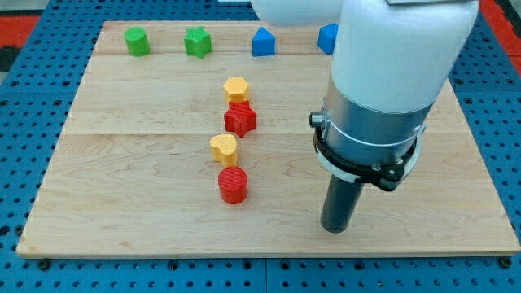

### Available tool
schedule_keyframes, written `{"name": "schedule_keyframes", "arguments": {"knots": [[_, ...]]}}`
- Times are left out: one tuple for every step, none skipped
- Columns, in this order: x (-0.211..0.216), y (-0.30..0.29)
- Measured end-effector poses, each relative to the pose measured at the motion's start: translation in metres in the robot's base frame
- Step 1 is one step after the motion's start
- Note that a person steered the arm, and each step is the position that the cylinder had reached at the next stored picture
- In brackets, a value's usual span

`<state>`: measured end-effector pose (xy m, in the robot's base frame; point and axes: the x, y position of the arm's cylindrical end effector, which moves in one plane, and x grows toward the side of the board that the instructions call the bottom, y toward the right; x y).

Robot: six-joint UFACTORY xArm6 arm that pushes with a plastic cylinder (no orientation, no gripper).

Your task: Point your arm towards the bottom right

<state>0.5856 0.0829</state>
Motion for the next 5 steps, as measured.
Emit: {"name": "schedule_keyframes", "arguments": {"knots": [[0.001,0.0],[0.002,0.0],[0.002,0.007],[-0.014,0.045],[-0.028,0.098]]}}
